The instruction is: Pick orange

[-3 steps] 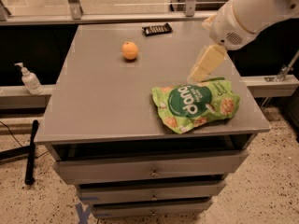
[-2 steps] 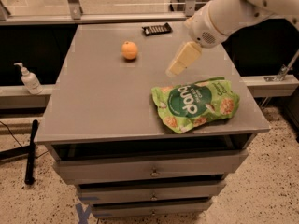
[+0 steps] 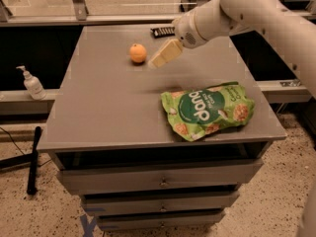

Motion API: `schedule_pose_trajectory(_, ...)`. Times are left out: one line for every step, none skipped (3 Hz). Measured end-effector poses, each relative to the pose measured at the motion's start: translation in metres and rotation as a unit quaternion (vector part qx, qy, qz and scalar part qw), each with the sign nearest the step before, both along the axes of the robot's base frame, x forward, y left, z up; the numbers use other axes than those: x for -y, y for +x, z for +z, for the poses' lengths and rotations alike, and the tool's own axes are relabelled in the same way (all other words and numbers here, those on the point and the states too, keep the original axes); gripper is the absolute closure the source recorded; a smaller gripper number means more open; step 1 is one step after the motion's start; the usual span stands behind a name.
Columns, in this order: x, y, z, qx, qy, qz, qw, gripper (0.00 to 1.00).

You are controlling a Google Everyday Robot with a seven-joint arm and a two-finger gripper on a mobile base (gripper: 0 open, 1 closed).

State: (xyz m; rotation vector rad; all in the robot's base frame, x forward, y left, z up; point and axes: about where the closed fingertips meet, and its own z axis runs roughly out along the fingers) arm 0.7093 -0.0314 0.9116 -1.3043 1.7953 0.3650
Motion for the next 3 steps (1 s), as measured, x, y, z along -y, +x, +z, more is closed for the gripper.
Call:
schedule_pose_trajectory(-0.03, 0.026, -0.011, -0.014, 0.047, 0.002, 0.9988, 0.0)
schedule_pose_trajectory(-0.058, 0.041, -0.024, -0.031, 0.073, 0.007, 0.9968, 0.0)
schedule_pose_trajectory(-0.074, 0.049, -0.041, -0.049, 0.081, 0.007, 0.9955, 0.0)
